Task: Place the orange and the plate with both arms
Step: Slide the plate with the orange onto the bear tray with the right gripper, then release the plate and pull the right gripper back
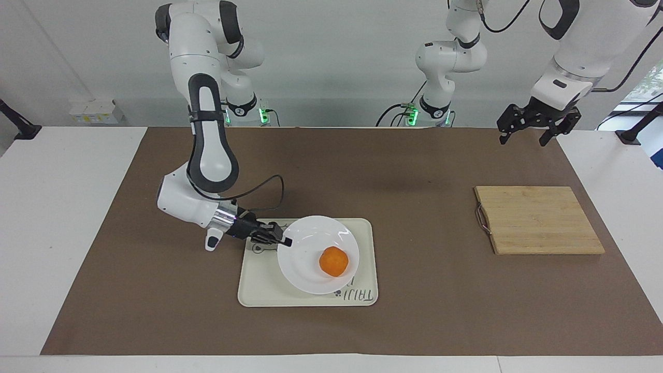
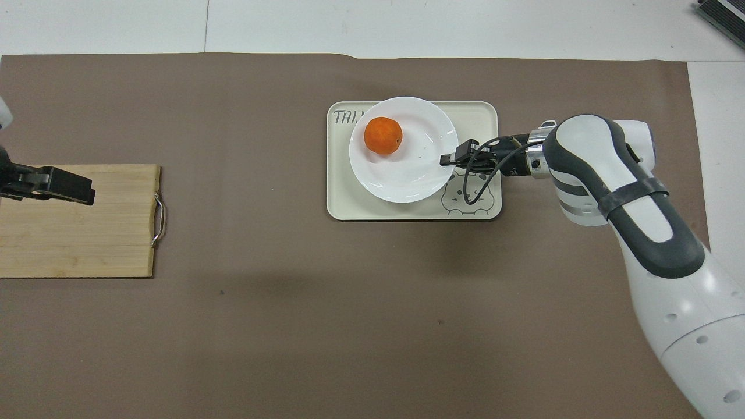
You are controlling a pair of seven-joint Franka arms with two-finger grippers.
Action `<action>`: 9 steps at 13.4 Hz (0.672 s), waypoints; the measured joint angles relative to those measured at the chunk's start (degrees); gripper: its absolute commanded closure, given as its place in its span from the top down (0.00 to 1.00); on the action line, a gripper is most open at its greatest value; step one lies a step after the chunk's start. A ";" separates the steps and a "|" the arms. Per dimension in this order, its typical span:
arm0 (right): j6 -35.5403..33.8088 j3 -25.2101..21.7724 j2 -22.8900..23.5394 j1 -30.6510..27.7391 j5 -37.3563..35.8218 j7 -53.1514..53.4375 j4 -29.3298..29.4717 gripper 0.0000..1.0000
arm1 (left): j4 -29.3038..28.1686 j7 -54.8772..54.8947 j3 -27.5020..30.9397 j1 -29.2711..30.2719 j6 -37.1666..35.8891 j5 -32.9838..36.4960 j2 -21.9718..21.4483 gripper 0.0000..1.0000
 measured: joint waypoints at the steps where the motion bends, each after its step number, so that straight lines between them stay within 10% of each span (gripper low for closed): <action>1: 0.01 -0.01 0.16 -0.30 -0.35 -0.06 0.00 0.00 | 0.00 0.00 0.00 0.00 0.00 0.00 0.00 1.00; 6: 0.00 0.01 1.08 -0.31 -1.31 -1.34 -0.29 0.00 | 0.00 0.00 0.00 0.00 0.00 0.00 0.00 1.00; 9: 0.81 0.03 1.28 -0.20 -1.31 -1.63 -0.59 0.87 | 0.00 0.00 0.00 0.00 0.00 0.00 0.00 1.00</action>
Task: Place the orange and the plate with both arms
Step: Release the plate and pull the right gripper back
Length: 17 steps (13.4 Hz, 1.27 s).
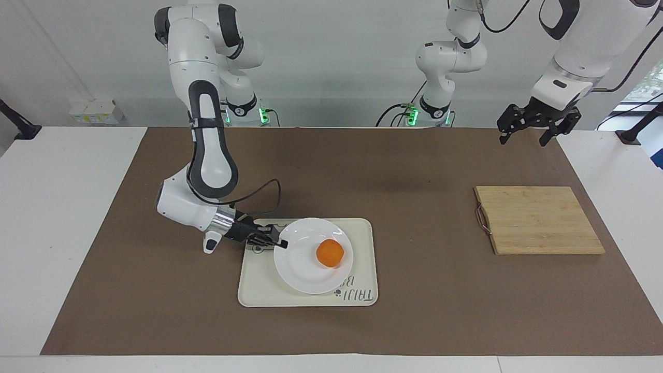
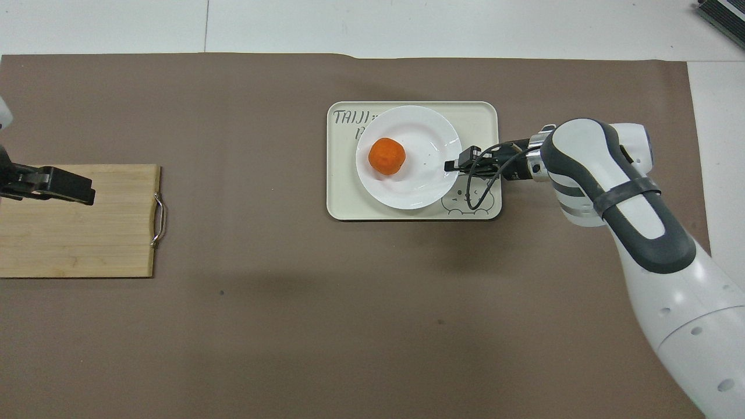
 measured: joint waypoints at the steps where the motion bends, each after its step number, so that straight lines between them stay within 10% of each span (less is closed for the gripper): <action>1: 0.18 0.00 0.00 0.03 -0.18 -0.01 -0.07 1.00 | 0.00 0.00 0.00 0.00 0.00 0.00 0.00 1.00; 8: 1.82 -0.59 -1.64 -0.38 -11.39 -0.03 2.00 1.00 | 0.00 0.00 0.00 0.00 0.00 0.00 0.00 1.00; 17: -3.62 -1.11 -14.54 -0.51 -48.76 18.39 2.54 1.00 | 0.00 0.00 0.00 0.00 0.00 0.00 0.00 1.00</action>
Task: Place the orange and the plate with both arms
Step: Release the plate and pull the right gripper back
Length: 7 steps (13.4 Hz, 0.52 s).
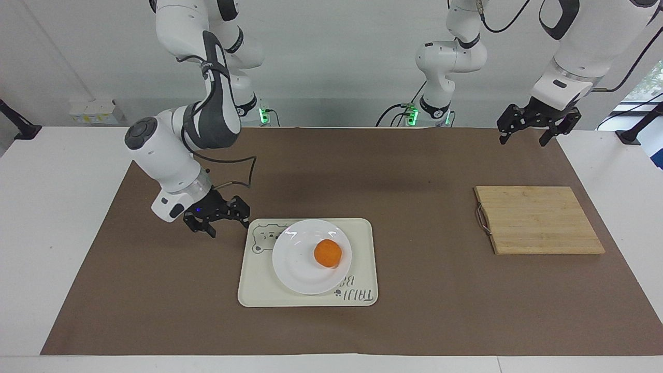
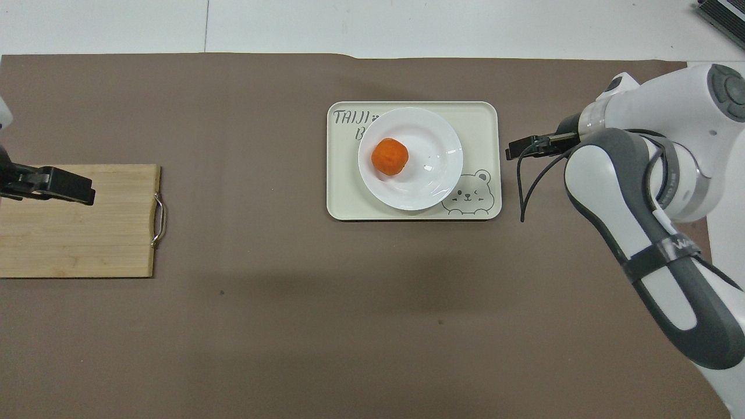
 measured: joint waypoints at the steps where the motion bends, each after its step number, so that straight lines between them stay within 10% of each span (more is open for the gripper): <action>1: -1.93 -0.04 -1.45 -0.24 -1.33 4.34 0.00 1.00 | 0.00 0.00 0.00 0.00 0.00 0.00 0.00 1.00; 7: -12.78 -0.78 -8.53 -4.42 -8.09 10.19 0.00 1.00 | 0.00 0.00 0.00 0.00 0.00 0.00 0.00 1.00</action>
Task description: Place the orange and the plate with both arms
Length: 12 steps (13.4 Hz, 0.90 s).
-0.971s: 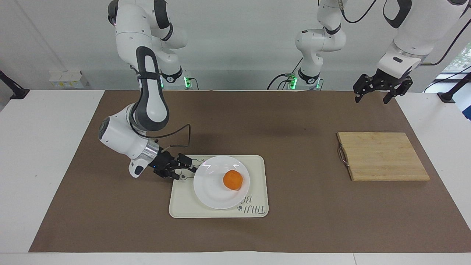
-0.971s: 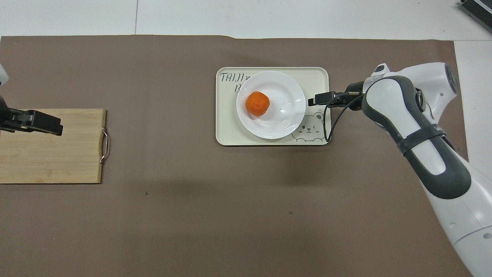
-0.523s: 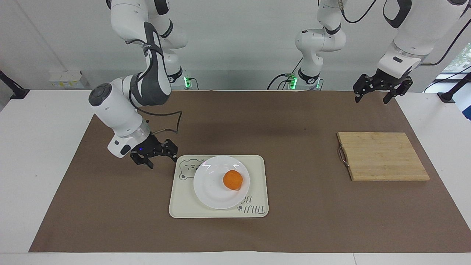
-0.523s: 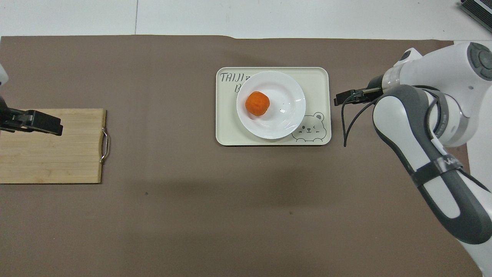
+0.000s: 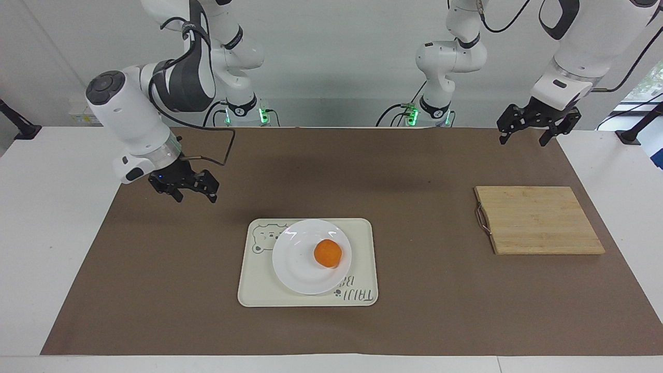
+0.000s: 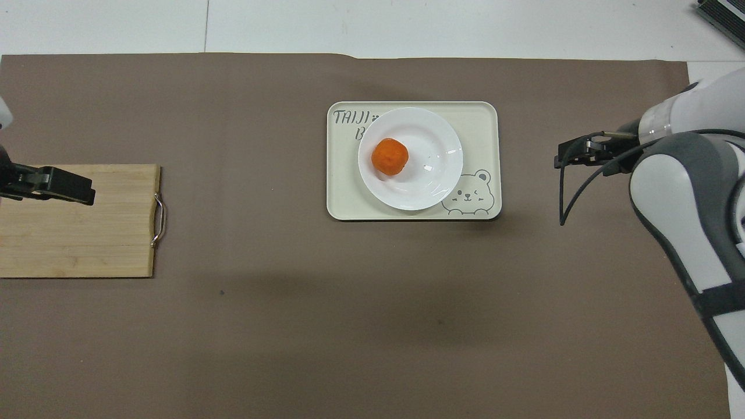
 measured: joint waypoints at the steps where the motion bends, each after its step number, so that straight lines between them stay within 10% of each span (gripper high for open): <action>1: -1.36 -0.10 -1.36 -0.20 -0.51 0.08 0.00 1.00 | 0.00 0.00 0.00 0.00 0.00 0.00 0.00 1.00; 12: -15.45 -0.18 -10.28 -0.75 -4.76 0.19 5.61 1.00 | 0.00 0.00 0.00 0.00 0.00 0.00 0.00 1.00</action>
